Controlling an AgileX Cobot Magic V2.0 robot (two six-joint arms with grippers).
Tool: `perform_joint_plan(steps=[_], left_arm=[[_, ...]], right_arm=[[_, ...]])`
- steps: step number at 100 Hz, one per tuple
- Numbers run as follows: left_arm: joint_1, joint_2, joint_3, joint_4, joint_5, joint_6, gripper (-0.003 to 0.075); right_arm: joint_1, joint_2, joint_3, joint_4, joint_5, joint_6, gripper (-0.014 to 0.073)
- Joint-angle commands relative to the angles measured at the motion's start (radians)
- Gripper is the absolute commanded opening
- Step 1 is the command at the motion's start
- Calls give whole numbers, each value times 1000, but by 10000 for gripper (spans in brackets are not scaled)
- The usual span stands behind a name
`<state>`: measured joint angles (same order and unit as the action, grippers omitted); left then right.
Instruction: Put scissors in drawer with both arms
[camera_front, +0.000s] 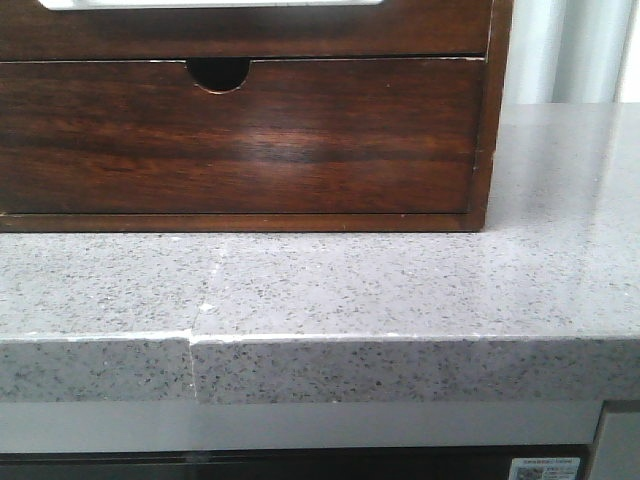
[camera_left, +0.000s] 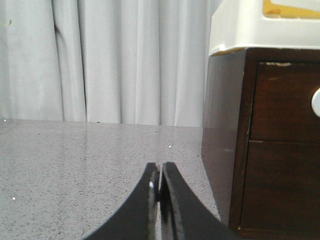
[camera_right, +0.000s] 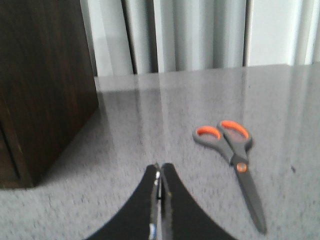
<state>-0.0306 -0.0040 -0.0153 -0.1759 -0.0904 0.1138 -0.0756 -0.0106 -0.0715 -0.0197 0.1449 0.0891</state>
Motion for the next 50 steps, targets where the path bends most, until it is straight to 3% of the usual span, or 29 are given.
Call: perform_joint_plan(steps=[1, 14, 30, 50], left_arm=[[2, -23, -68, -54, -74, -9, -20], [2, 21, -185, -78, -7, -9, -20], [2, 130, -378, -74, 172, -9, -20], [2, 310, -577, 5, 397, 0, -20]], right_arm=[[2, 9, -100, 8, -37, -2, -69], [2, 87, -216, 6, 16, -2, -69], [2, 238, -375, -14, 87, -2, -69], [2, 437, -568, -46, 299, -14, -69]])
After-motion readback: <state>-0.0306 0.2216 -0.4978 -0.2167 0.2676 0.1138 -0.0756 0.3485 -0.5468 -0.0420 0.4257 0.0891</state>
